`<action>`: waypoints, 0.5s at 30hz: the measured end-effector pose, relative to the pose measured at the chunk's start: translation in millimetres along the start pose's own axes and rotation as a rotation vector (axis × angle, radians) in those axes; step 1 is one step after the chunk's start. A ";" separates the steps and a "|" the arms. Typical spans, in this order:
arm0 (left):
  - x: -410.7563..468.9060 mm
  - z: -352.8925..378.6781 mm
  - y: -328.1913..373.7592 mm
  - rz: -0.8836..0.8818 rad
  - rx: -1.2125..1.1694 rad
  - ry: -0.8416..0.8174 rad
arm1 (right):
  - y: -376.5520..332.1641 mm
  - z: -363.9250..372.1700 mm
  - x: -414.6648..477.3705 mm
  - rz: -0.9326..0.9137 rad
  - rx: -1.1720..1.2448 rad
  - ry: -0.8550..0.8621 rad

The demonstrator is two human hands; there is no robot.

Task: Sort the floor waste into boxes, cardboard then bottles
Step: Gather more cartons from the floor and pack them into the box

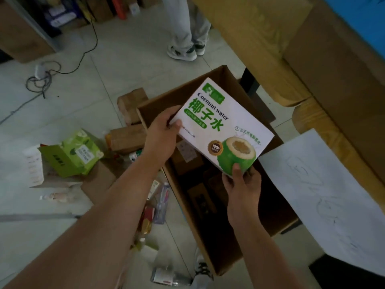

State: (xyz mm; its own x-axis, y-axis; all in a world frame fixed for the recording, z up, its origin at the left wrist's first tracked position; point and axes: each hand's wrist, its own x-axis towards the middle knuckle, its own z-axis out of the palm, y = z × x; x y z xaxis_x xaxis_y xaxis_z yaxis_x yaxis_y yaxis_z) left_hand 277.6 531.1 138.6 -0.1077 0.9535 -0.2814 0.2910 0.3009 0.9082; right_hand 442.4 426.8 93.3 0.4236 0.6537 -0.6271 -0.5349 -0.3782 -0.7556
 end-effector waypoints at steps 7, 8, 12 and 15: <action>69.4 41.1 0.0 -0.073 0.181 -0.041 | 24.1 20.9 60.4 0.260 0.523 -0.104; 72.3 48.5 -5.0 -0.125 0.169 -0.043 | 30.6 20.9 67.2 0.306 0.568 -0.094; 57.1 70.7 -32.7 -0.215 0.112 -0.122 | 32.7 27.3 62.6 0.459 0.542 -0.062; 37.5 69.1 -58.1 -0.241 0.082 -0.151 | 42.6 22.0 61.0 0.451 0.442 -0.089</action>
State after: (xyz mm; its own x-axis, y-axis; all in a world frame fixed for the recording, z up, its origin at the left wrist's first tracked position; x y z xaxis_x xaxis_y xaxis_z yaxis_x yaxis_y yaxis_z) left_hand 322.3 550.5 53.9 -0.0423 0.8441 -0.5345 0.3510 0.5134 0.7831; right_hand 429.3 465.1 27.1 0.0346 0.5526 -0.8327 -0.9057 -0.3350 -0.2599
